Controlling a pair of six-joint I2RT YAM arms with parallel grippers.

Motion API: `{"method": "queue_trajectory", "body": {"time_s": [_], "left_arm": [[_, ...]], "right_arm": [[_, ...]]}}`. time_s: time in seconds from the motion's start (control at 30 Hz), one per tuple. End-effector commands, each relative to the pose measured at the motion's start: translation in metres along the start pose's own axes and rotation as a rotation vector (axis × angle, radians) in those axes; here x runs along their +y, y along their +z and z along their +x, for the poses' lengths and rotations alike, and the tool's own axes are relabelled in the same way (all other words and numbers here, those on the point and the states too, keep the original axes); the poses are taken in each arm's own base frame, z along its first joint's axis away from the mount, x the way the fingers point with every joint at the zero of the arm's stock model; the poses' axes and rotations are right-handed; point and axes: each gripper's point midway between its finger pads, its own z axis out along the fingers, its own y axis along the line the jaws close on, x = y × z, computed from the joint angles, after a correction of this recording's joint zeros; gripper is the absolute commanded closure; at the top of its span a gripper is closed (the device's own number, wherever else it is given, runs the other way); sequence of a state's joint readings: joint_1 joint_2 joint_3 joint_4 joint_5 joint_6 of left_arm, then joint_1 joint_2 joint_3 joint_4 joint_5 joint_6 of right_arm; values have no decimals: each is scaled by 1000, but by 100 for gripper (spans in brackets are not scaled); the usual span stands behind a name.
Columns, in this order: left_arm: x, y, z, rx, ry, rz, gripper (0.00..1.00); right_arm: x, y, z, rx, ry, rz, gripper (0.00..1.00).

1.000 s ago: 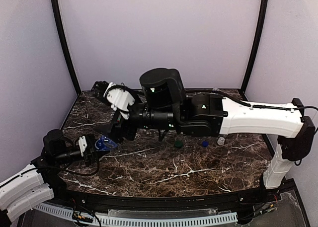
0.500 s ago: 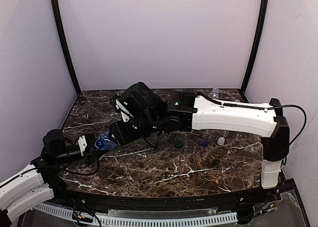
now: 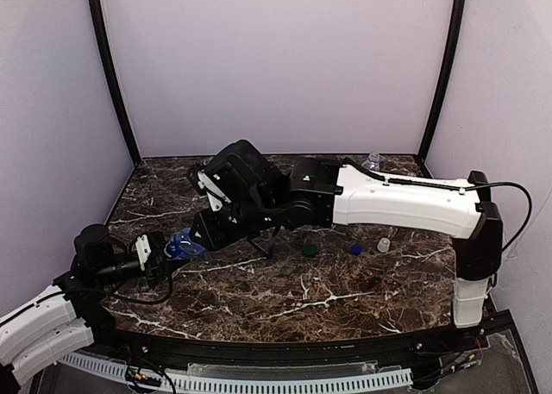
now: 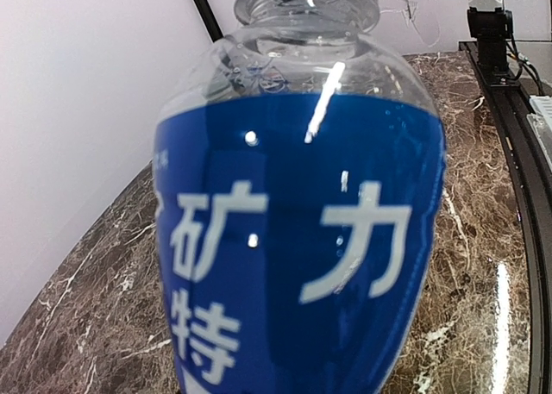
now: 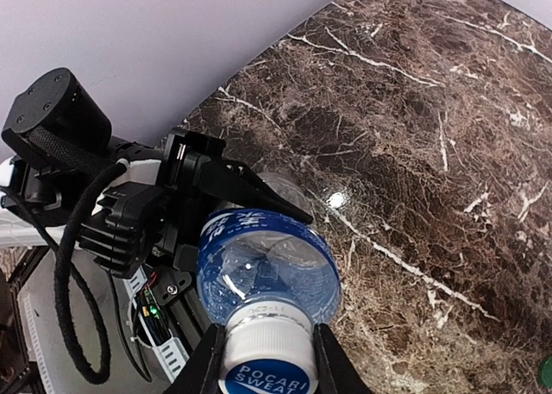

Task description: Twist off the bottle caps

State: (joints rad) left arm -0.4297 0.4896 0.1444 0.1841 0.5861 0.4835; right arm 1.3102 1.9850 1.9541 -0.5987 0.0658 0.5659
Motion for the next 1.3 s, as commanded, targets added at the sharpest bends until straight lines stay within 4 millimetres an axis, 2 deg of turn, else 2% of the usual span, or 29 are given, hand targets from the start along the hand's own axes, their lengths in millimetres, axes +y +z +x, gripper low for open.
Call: {"method": "queue_trajectory", "body": {"time_s": [0.0,0.13,0.2,0.3,0.5,0.6,0.67,0.83,0.97,1.2,1.23,1.27], "left_arm": [[-2,-1,-5,-20,-2,16,73],[-8,-1,-7,-32,-7,52,74],[-11,-2,-7,-35,-7,64,74],[-14,-2,-8,-42,-7,82,74],[-18,-3,-9,-47,-7,105,74],[-18,-3,-9,-48,-5,109,74],[-19,-3,-9,-50,-5,112,74],[-21,-4,-10,-53,-2,121,75],[-22,-4,-10,-55,1,129,75],[-23,-5,-10,-57,3,133,75],[-23,-5,-10,-56,3,133,75],[-23,-5,-10,-57,4,132,75]], "right_arm": [[38,-14,-3,-31,-326,-160,100],[75,-22,40,-32,-821,-324,100],[78,-20,66,-27,-1037,-353,100],[70,-17,82,-31,-1344,-311,100],[35,5,78,26,-1900,19,100],[17,12,60,3,-2155,254,100],[24,8,44,-85,-2313,361,100],[49,-2,26,-271,-2538,472,100],[57,-6,18,-331,-2641,553,100],[58,-15,18,-351,-2659,539,100],[58,-15,19,-354,-2645,534,95],[58,-15,19,-364,-2623,529,82]]}}
